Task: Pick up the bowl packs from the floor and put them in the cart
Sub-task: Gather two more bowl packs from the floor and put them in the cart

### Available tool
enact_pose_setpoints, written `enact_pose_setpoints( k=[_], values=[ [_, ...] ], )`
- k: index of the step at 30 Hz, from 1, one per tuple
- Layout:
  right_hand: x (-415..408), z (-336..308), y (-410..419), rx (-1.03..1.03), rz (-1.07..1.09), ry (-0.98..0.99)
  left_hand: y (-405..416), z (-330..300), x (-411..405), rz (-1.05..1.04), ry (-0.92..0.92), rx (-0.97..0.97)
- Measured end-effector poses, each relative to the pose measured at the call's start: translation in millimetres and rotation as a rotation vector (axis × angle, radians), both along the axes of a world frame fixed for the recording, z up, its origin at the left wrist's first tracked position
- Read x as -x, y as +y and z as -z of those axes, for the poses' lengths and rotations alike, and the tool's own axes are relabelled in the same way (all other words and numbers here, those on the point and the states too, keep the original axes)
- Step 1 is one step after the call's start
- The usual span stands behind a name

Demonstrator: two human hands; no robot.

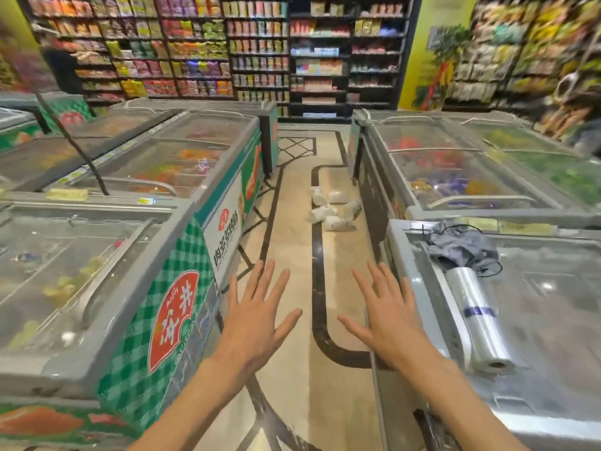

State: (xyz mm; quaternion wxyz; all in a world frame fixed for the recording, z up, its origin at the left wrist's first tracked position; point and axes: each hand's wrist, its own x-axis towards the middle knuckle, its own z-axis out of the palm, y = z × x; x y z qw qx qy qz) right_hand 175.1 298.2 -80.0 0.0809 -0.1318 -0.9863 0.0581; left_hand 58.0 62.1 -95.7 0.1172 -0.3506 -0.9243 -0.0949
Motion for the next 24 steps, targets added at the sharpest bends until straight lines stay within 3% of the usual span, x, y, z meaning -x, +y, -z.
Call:
enact_pose_setpoints(
  k=[14,24],
  values=[
    [341,-25,125,0.036,0.013,-0.001,125,-11,356,0.022,-0.039,-0.089],
    [625,-13,243,-0.017,0.005,-0.018,243,18,663,0.102,-0.091,-0.074]
  ],
)
